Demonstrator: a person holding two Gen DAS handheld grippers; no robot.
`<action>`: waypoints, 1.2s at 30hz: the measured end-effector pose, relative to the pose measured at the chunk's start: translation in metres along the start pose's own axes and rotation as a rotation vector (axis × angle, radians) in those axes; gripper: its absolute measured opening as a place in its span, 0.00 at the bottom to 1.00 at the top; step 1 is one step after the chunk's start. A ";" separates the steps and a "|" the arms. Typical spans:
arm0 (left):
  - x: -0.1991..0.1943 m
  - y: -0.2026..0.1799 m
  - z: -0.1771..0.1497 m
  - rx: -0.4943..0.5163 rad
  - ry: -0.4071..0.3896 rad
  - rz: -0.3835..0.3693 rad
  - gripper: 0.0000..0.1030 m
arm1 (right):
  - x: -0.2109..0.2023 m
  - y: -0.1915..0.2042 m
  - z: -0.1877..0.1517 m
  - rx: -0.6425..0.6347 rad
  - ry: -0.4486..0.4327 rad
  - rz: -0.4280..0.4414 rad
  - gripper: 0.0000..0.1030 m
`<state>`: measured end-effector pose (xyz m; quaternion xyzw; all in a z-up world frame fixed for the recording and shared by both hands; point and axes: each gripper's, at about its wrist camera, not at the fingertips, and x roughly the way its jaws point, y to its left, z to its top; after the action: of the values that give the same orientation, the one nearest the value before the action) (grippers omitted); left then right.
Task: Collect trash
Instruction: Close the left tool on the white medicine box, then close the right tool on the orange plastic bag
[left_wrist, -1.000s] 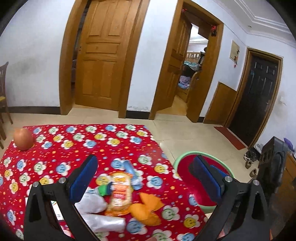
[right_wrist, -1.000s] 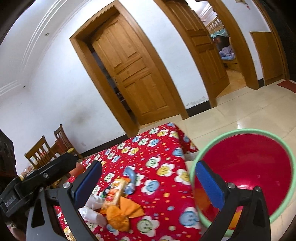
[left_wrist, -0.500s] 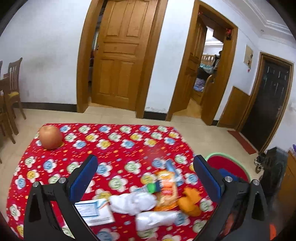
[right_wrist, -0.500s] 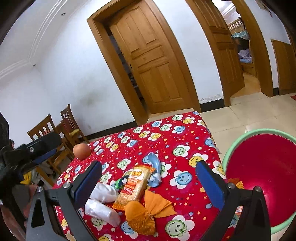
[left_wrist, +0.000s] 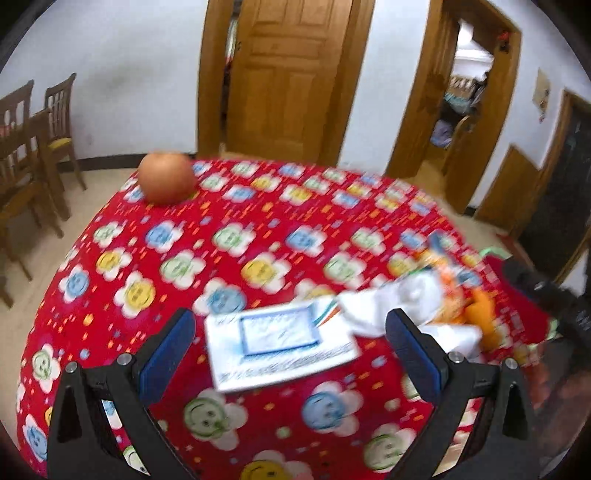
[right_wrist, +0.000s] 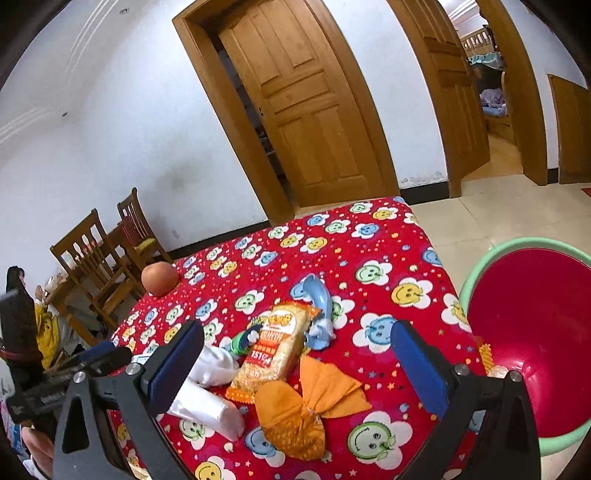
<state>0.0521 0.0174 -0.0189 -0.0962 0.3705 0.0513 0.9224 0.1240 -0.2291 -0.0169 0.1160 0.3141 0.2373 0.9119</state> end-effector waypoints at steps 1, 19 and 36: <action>0.003 -0.001 -0.001 0.005 0.014 0.010 0.98 | 0.002 0.000 -0.001 -0.001 0.008 -0.006 1.00; 0.021 0.013 -0.003 -0.063 0.073 -0.017 0.93 | 0.006 -0.008 -0.004 0.031 0.040 -0.009 1.00; -0.002 0.014 -0.004 -0.080 -0.042 -0.022 0.93 | 0.000 0.000 -0.024 -0.003 0.148 0.038 0.99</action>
<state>0.0452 0.0305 -0.0225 -0.1360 0.3475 0.0578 0.9260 0.1086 -0.2274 -0.0359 0.1025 0.3780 0.2631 0.8817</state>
